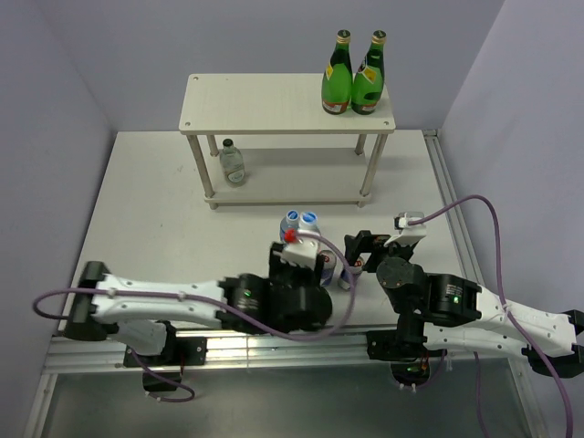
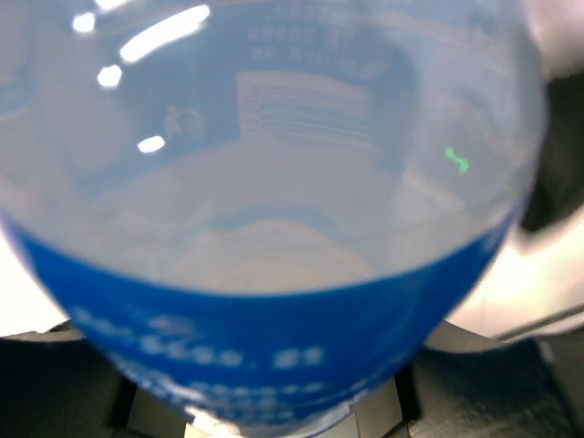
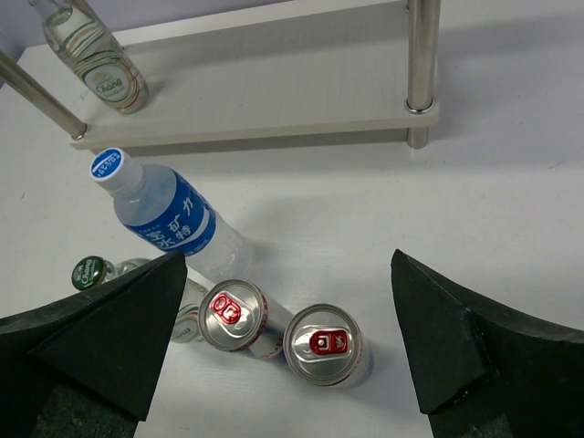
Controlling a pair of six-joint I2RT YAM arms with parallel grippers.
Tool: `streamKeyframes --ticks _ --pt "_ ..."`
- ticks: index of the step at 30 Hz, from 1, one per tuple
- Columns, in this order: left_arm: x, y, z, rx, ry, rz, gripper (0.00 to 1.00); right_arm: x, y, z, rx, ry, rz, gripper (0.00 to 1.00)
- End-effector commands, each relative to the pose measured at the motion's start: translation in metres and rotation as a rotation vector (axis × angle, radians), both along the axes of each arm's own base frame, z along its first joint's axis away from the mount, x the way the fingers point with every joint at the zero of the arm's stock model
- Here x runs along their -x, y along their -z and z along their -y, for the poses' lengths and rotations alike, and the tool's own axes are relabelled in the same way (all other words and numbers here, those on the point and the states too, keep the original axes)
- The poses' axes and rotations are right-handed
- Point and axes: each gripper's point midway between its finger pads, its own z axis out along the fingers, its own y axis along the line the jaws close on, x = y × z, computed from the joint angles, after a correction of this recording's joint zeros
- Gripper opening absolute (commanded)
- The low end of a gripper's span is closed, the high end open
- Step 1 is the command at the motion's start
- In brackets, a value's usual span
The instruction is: Place and organize the beverage onto the shelf
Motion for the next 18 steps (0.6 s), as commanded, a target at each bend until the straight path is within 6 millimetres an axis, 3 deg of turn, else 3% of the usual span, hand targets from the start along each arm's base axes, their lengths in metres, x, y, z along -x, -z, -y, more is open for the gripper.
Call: streamKeyframes --ticks 1,2,3,4,5,6,7,8,12,13,14,15,18 --pt "-0.046 -0.115 -0.036 0.095 -0.027 0.172 0.00 -0.002 -0.012 0.003 -0.040 0.025 0.032 1.00" --pt "-0.069 -0.139 -0.041 0.118 -0.027 0.236 0.00 -0.002 -0.013 0.004 -0.042 0.028 0.035 1.00" --pt "-0.077 -0.163 -0.057 0.166 -0.022 0.265 0.00 -0.002 -0.013 0.004 -0.044 0.027 0.036 1.00" --pt "-0.085 -0.188 -0.058 0.205 0.033 0.289 0.00 -0.002 -0.015 0.004 -0.051 0.029 0.039 1.00" --pt "-0.113 -0.203 -0.079 0.215 -0.033 0.308 0.00 -0.002 -0.015 0.005 -0.048 0.029 0.042 1.00" --pt "-0.127 -0.214 -0.088 0.211 -0.051 0.321 0.00 -0.002 -0.016 0.005 -0.053 0.027 0.041 1.00" --pt "-0.138 -0.243 -0.101 0.231 -0.069 0.362 0.00 -0.002 -0.016 0.005 -0.054 0.027 0.041 1.00" --pt "-0.165 -0.247 -0.114 0.198 -0.120 0.375 0.00 -0.001 -0.016 0.005 -0.054 0.026 0.040 1.00" --pt "-0.209 -0.282 -0.125 0.201 -0.132 0.415 0.00 -0.002 -0.012 0.003 -0.045 0.023 0.035 1.00" --pt "-0.221 -0.304 -0.146 0.222 -0.178 0.441 0.00 -0.002 -0.011 0.002 -0.045 0.020 0.034 1.00" --pt "-0.232 -0.309 -0.149 0.219 -0.181 0.441 0.00 -0.002 -0.010 0.002 -0.043 0.022 0.034 1.00" --pt "-0.252 -0.300 -0.139 0.196 -0.165 0.420 0.00 -0.002 -0.010 0.001 -0.045 0.020 0.032 1.00" --pt "-0.287 -0.310 -0.151 0.176 -0.194 0.422 0.00 -0.001 -0.009 0.001 -0.056 0.013 0.031 1.00"
